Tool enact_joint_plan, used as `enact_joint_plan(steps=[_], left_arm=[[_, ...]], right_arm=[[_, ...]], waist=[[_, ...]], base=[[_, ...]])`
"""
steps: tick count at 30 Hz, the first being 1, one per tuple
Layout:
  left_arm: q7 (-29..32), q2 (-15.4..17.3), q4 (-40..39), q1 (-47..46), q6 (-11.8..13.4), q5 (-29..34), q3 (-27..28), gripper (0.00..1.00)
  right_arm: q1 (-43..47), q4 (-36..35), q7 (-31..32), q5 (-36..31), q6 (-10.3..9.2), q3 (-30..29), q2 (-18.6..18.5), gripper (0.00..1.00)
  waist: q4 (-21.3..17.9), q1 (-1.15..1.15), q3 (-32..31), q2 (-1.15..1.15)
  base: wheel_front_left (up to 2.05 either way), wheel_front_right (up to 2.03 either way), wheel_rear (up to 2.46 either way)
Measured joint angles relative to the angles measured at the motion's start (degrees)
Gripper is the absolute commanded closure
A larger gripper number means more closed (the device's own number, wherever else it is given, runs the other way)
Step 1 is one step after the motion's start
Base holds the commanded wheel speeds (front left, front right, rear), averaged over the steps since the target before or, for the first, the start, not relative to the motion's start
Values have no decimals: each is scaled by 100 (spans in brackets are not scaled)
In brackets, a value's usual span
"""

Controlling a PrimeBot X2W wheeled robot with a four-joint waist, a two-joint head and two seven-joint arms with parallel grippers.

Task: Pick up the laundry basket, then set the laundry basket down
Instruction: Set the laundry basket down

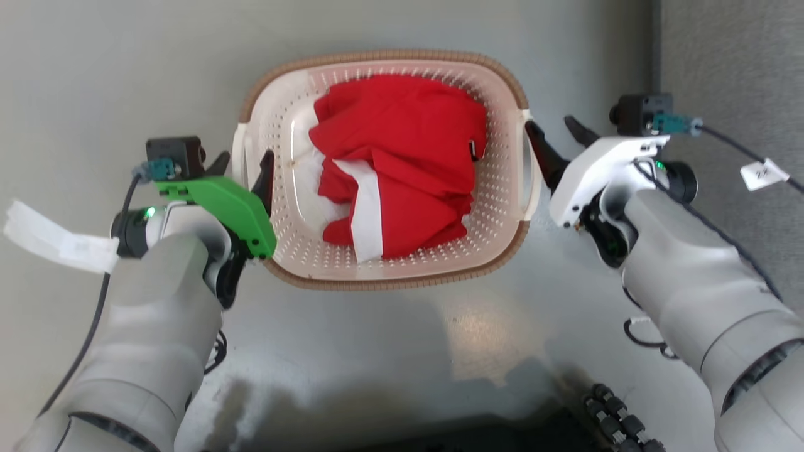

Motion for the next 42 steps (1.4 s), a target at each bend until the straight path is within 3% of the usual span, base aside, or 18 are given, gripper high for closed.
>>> enact_joint_plan(steps=[16,24,33,42], left_arm=[[-56,30,-566,713,0,-107,-51,0],[-56,235,-1129,916,0,14,29,0],[-56,411,-1680,1448,0,107,434,0],[-56,598,-2172,2153,0,401,964,0]], right_arm=[[576,-698,-16,18,0,-161,-77,0],[923,-1117,-16,-159,0,-261,-243,0],[1405,-1661,-16,-356,0,-801,-527,0],[2071,-2219,-16,-784,0,-1225,-556,0]], waist=[[-116,-1,-1293,0],[-145,-1,-1945,0],[-119,-1,-2682,0],[-75,-1,-3421,0]], base=[[0,0,0],[0,0,0],[0,0,0],[0,0,0]])
